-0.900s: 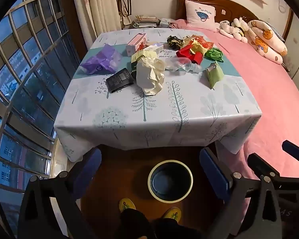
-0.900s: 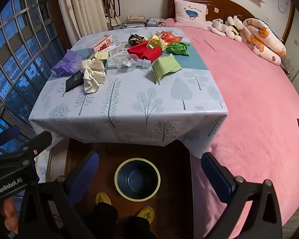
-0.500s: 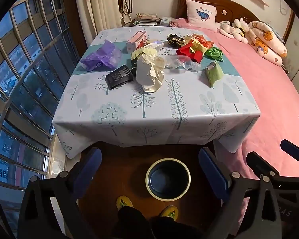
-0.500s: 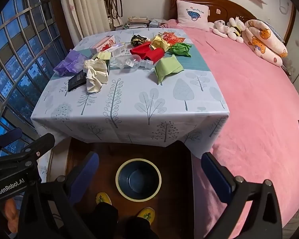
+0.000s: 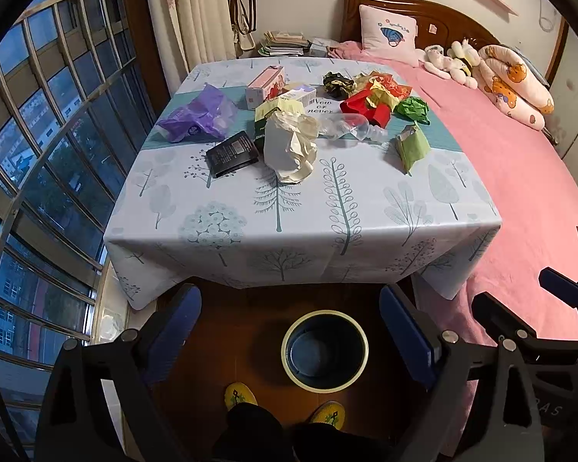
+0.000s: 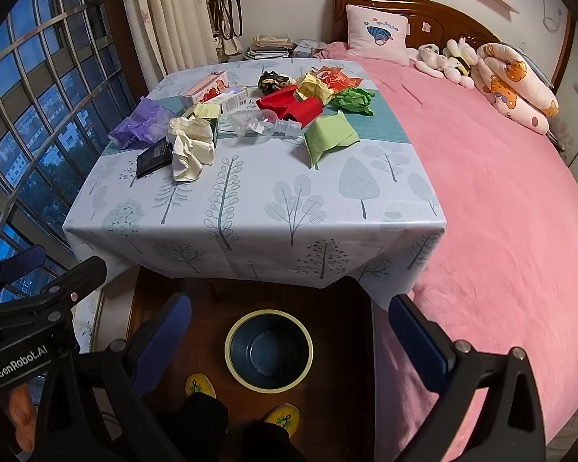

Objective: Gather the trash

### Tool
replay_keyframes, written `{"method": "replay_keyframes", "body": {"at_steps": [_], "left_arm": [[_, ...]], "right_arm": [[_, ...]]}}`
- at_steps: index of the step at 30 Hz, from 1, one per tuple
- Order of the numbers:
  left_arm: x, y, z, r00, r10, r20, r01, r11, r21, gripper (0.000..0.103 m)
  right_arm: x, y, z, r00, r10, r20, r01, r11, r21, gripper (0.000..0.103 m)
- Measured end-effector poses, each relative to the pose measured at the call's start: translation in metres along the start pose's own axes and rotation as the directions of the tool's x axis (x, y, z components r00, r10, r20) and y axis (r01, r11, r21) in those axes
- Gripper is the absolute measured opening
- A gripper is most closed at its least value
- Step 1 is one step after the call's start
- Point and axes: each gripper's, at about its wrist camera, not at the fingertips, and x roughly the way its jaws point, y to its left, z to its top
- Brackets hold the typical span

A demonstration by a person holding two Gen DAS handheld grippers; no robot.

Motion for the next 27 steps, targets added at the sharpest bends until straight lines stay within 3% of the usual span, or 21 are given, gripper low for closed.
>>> {"method": "replay_keyframes", "body": {"at_steps": [27], "left_arm": [[-0.0026, 0.0057, 0.0034, 1.0, -0.005, 0.009, 0.005, 1.0, 0.003, 0.092]], "right_arm": [[-0.0041, 0.0024, -0.0004, 1.0, 0.002, 0.006, -0.002, 1.0, 0.0, 0.103]]}}
